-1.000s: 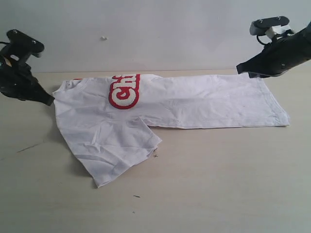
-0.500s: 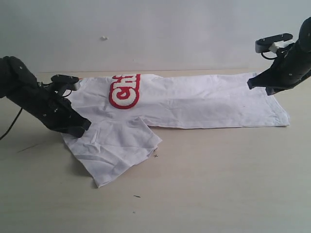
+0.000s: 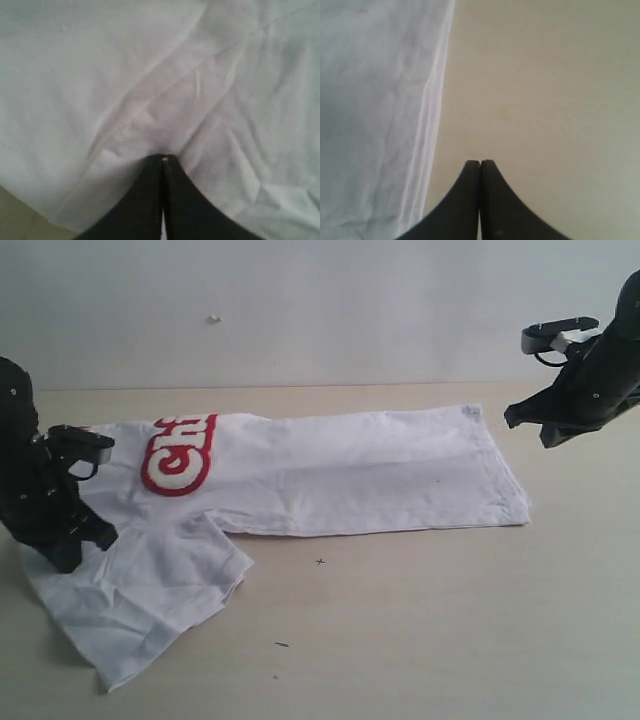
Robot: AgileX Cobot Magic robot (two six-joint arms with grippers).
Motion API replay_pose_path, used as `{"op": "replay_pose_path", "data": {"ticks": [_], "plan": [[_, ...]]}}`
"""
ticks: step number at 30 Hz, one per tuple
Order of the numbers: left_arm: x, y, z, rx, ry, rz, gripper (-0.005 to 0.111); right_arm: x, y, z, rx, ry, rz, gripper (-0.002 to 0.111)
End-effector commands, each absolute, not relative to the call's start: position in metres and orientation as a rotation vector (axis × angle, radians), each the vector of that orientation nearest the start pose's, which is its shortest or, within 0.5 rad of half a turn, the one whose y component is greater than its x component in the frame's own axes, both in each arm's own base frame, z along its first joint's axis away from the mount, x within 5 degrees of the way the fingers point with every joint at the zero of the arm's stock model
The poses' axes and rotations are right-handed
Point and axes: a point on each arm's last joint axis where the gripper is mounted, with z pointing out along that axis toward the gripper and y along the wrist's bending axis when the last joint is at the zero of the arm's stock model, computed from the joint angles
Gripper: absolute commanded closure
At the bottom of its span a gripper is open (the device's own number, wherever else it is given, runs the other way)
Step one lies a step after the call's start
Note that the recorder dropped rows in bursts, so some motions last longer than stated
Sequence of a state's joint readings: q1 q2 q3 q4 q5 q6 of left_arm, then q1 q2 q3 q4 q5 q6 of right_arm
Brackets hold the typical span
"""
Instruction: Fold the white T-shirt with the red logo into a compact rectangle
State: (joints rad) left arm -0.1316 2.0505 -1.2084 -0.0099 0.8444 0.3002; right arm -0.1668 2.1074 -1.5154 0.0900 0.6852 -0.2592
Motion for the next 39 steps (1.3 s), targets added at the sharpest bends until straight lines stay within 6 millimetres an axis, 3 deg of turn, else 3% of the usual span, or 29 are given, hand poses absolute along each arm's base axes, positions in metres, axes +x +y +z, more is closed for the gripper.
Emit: {"op": "replay_pose_path", "data": {"ticks": [1, 4, 5, 7, 12, 14, 20, 24, 32, 39], "plan": [[0.336, -0.031, 0.108, 0.698, 3.206, 0.065, 0.107, 0.434, -0.056, 0.176, -0.063, 2.726, 0.140, 0.108], [0.343, -0.036, 0.140, 0.650, 3.029, 0.025, 0.107, 0.428, -0.053, 0.164, -0.057, 2.734, 0.176, 0.108], [0.346, -0.040, 0.161, 0.627, 2.912, -0.014, 0.107, 0.427, -0.051, 0.160, -0.054, 2.730, 0.169, 0.108], [0.349, -0.043, 0.177, 0.587, 2.818, -0.052, 0.107, 0.428, -0.045, 0.158, -0.114, 2.740, 0.136, 0.108], [0.354, -0.056, 0.199, 0.513, 2.647, -0.223, 0.107, 0.430, 0.005, 0.151, -0.310, 2.755, 0.084, 0.108], [0.354, -0.059, 0.198, 0.508, 2.642, -0.269, 0.107, 0.431, 0.013, 0.142, -0.348, 2.775, 0.074, 0.108], [0.351, -0.059, 0.197, 0.539, 2.672, -0.281, 0.107, 0.426, 0.013, 0.103, -0.327, 2.920, 0.079, 0.108], [0.350, -0.059, 0.197, 0.551, 2.676, -0.281, 0.107, 0.420, 0.012, 0.092, -0.324, 2.986, 0.077, 0.108], [0.348, -0.056, 0.196, 0.576, 2.704, -0.291, 0.107, 0.392, 0.012, 0.100, -0.337, 3.037, 0.073, 0.108], [0.322, -0.052, 0.173, 0.651, 2.857, -0.306, 0.107, 0.381, 0.006, 0.123, -0.356, 2.997, -0.029, 0.108]]}}
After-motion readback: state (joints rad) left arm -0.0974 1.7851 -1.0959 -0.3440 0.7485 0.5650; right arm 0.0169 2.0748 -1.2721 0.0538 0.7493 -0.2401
